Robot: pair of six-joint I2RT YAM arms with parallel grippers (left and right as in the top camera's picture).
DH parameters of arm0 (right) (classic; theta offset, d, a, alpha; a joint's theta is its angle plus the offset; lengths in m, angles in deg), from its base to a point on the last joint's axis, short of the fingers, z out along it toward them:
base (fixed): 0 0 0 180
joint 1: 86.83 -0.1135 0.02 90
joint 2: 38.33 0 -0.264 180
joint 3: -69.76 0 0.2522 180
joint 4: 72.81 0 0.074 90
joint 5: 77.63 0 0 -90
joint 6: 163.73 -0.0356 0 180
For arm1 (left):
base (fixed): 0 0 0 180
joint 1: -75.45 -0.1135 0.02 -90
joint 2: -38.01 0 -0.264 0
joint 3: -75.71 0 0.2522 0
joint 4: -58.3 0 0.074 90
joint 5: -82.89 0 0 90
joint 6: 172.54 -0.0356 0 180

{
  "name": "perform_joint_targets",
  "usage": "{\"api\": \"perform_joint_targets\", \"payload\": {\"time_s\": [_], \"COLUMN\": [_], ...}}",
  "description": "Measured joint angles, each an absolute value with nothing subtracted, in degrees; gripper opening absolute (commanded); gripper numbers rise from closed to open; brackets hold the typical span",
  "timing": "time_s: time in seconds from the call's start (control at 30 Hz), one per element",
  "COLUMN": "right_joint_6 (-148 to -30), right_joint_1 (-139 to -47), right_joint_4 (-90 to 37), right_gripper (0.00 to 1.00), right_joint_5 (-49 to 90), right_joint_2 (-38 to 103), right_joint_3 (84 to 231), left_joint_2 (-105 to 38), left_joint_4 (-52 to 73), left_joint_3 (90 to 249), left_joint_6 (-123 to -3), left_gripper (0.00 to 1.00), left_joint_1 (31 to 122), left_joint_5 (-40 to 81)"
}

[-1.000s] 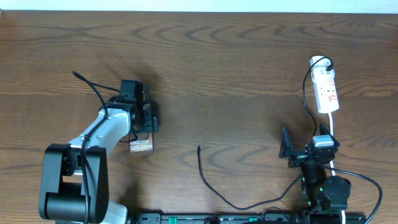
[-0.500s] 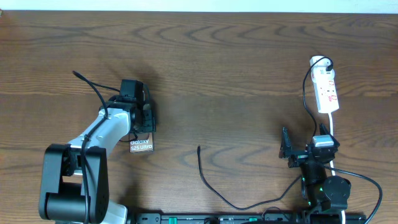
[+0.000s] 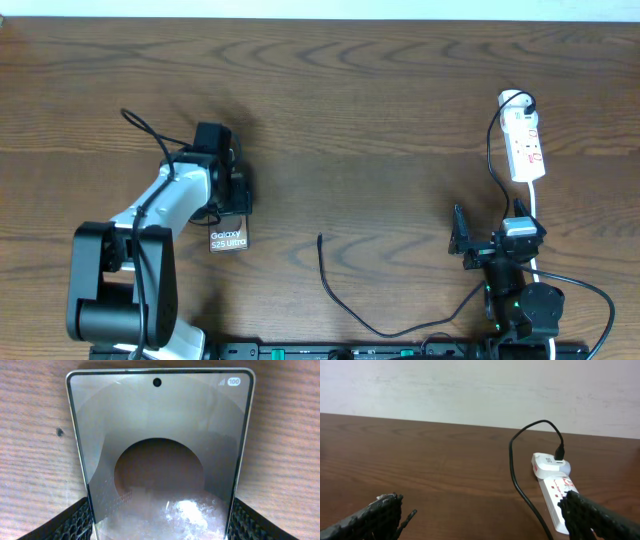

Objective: Plug charger to phone and switch on socket

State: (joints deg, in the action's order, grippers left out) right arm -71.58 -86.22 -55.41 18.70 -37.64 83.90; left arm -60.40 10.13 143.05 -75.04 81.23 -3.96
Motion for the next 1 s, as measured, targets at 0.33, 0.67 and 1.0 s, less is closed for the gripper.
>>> {"api": "perform_joint_targets", "payload": {"time_s": [0.33,0.67,1.0], "right_joint_6": [-71.6,-71.6,-71.6], "right_joint_1": [-86.2,-86.2,-86.2], "right_joint_4": [-55.4,-55.4,-55.4], "right_gripper": [0.99,0.99,0.99], "right_joint_5": [18.7,18.7,18.7], "right_joint_2": [-37.6,-37.6,-37.6], "right_joint_3": [83.9,83.9,83.9], "left_joint_2": [-61.1,-61.1,-61.1], "left_joint_4": [5.3,4.9,7.5], "left_joint_3": [150.8,150.9,150.0], "left_joint_6": [-75.0,-75.0,-75.0], "left_gripper": [0.08,0.08,0.08], "left_joint_1": [81.2,81.2,81.2], "left_joint_5": [-2.8,0.5,-5.4]}}
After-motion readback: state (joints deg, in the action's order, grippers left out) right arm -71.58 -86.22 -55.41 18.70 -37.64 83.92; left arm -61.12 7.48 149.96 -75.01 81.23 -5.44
